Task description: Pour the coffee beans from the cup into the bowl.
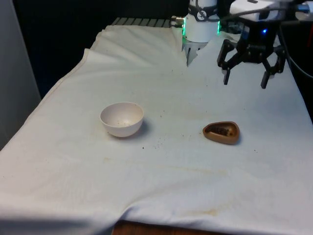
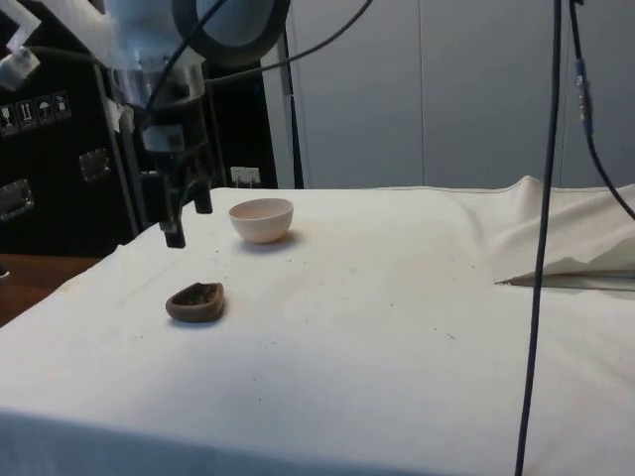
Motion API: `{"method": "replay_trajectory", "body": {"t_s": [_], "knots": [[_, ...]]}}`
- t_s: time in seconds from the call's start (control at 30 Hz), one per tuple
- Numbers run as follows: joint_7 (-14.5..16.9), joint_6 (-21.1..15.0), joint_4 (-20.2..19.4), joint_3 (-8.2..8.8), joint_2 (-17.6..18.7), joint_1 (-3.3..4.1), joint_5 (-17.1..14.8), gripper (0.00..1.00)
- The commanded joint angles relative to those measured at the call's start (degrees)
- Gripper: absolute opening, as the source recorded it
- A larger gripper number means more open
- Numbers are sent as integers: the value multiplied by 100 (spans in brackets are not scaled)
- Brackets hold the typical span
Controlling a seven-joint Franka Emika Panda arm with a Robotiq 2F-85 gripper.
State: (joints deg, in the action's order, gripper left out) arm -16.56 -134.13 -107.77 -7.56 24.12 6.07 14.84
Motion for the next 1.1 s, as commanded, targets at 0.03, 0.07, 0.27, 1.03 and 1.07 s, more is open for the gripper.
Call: {"method": "replay_trajectory", "body": {"t_s": [0.03,0.07,0.27,1.03,1.07], "knots": [[-166,6,178,-6,201,52,172,100],[-212,11,229,-17,264,40,218,100],[-355,29,453,-74,550,6,315,100],[-1049,29,963,-252,1272,57,590,100],[-1066,-17,1031,-235,1381,69,607,100]]}}
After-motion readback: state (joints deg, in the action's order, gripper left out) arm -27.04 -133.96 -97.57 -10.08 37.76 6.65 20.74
